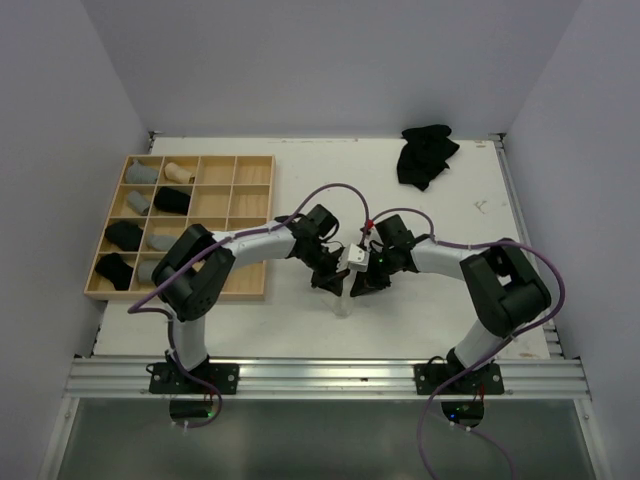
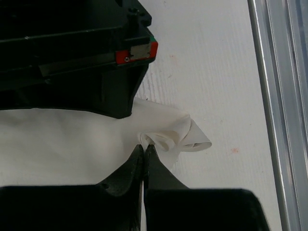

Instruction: Roll the underwear

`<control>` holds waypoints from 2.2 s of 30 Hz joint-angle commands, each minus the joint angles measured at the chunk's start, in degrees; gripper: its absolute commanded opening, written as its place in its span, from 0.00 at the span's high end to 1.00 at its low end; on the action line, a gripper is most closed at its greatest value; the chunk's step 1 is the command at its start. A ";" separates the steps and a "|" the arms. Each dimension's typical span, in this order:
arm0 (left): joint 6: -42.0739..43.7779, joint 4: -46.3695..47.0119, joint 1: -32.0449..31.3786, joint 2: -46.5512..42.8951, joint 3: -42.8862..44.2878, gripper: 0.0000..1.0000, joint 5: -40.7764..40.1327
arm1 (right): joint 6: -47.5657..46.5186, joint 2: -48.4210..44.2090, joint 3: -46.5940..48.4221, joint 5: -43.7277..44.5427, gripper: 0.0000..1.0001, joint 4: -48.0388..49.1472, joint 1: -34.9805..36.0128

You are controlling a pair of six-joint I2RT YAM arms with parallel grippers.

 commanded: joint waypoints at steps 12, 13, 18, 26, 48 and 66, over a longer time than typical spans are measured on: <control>-6.69 7.43 0.31 5.70 1.96 1.00 -4.65 | -2.98 0.13 0.66 6.68 0.97 -2.45 0.03; -7.13 7.34 0.57 6.23 1.61 1.00 -4.56 | -3.07 -1.27 0.84 8.61 0.95 -3.68 -0.06; -11.34 6.11 2.24 8.69 1.52 1.00 -3.77 | -2.36 -12.61 0.14 10.82 0.91 -5.10 -1.46; -15.58 0.23 3.30 14.22 6.18 1.00 -1.84 | -5.17 -34.39 -6.17 7.48 0.76 -7.47 -1.46; -14.26 -13.75 5.49 25.83 13.65 0.89 -1.40 | -36.46 -19.57 2.08 37.80 0.51 -1.50 35.27; -15.14 -13.14 6.99 26.62 13.30 0.88 -2.80 | -40.68 -10.25 3.30 40.27 0.59 -6.76 38.17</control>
